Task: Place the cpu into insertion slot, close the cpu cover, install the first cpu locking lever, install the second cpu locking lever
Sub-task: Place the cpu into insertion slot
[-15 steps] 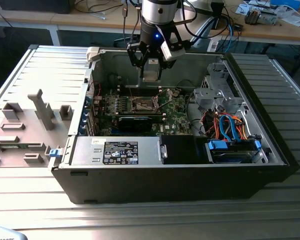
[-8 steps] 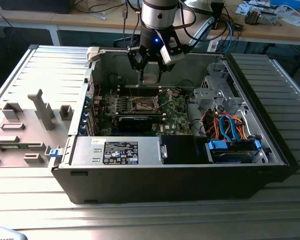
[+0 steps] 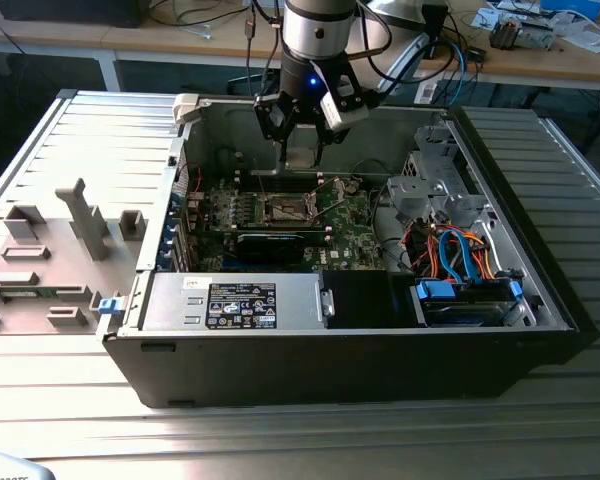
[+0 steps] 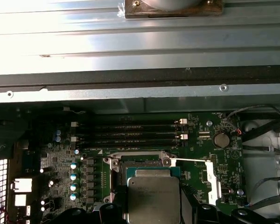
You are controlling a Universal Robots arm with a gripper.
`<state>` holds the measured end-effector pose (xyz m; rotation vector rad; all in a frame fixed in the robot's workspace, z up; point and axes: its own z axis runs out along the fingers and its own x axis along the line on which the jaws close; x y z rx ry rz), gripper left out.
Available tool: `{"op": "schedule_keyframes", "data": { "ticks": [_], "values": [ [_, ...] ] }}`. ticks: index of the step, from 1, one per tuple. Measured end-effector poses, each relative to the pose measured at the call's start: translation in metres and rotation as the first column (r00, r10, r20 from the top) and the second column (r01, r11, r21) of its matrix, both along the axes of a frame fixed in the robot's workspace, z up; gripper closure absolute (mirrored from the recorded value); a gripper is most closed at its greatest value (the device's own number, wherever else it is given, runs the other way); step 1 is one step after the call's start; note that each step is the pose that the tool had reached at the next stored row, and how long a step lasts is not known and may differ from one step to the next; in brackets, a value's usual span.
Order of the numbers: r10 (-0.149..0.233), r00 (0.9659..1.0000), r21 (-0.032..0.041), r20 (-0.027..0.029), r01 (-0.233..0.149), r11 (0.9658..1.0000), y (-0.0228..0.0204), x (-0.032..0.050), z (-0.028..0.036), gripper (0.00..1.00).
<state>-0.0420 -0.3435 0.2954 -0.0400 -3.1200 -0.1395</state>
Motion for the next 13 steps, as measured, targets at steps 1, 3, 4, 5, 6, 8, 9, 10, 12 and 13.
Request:
{"op": "schedule_keyframes", "data": {
  "ticks": [1, 3, 4, 5, 6, 8, 9, 10, 12, 13],
  "values": [
    [0.0, 1.0, 0.0, 0.0, 0.0, 1.0, 0.0, 0.0, -0.0002, 0.46],
    [0.0, 1.0, 0.0, 0.0, 0.0, 1.0, 0.0, 0.0, -0.0009, 0.46],
    [0.0, 1.0, 0.0, 0.0, 0.0, 1.0, 0.0, 0.0, -0.0013, 0.46],
    [0.0, 1.0, 0.0, 0.0, 0.0, 1.0, 0.0, 0.0, -0.0014, 0.46],
    [0.0, 1.0, 0.0001, 0.0, 0.0, 1.0, 0.0, 0.0, -0.0016, 0.46],
    [0.0, 1.0, 0.0, 0.0, 0.0, 1.0, 0.0, 0.0, -0.002, 0.46],
    [0.0, 1.0, 0.0001, 0.0, 0.0, 1.0, 0.0, 0.0, -0.0022, 0.46],
    [0.0, 1.0, 0.0, 0.0, 0.0, 1.0, 0.0, 0.0, -0.0024, 0.46],
    [0.0, 1.0, 0.0001, 0.0, 0.0, 1.0, 0.0, 0.0, -0.0027, 0.46],
    [0.0, 1.0, 0.0, 0.0, 0.0, 1.0, 0.0, 0.0, -0.0028, 0.46]
  ]
}}
